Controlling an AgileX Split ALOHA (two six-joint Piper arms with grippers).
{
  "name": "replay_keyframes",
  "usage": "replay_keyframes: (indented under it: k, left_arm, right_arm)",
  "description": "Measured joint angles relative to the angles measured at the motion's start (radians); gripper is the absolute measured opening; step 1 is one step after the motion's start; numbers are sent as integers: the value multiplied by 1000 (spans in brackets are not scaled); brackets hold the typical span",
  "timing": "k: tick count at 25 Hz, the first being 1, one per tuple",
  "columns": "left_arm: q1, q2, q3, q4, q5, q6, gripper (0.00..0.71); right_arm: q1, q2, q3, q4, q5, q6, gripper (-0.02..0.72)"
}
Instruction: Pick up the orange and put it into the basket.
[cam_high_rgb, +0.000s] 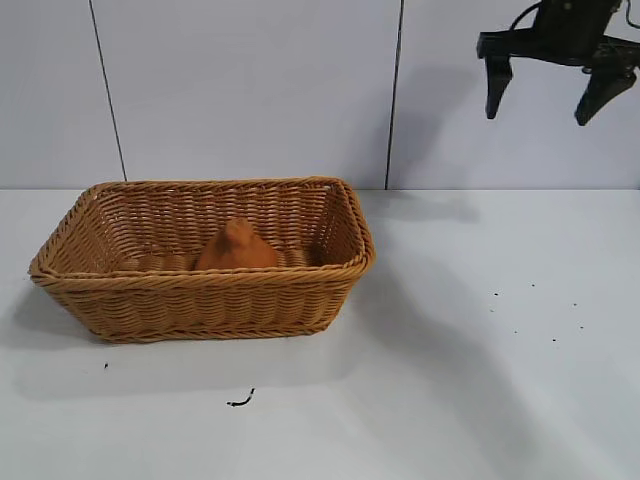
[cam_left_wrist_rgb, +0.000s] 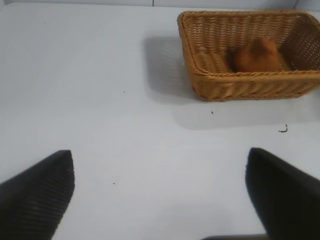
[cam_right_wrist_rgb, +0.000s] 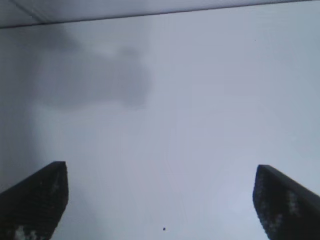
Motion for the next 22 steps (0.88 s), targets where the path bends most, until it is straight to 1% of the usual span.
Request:
replay_keyframes:
  k: [1, 2, 3, 4, 8, 14, 19, 22]
  left_arm:
    - [0, 0, 0, 0, 0, 0, 666]
    - [0, 0, 0, 0, 0, 0, 666]
    - [0, 0, 0, 0, 0, 0, 666]
    - [0, 0, 0, 0, 0, 0, 666]
    - [0, 0, 0, 0, 0, 0, 666]
    - [0, 0, 0, 0, 0, 0, 666]
    - [0, 0, 0, 0, 0, 0, 666]
    - [0, 0, 0, 0, 0, 0, 666]
  right_arm:
    - [0, -19, 33, 0, 0, -4, 694]
    - [0, -75, 107, 0, 0, -16, 694]
    - [0, -75, 107, 0, 0, -16, 694]
    - [0, -138, 204, 0, -1, -31, 694]
    - [0, -301, 425, 0, -1, -57, 694]
    - [0, -631, 778, 13, -1, -103, 694]
    - [0, -932, 1067, 16, 1, -113, 694]
    - [0, -1056, 1160, 16, 1, -125, 694]
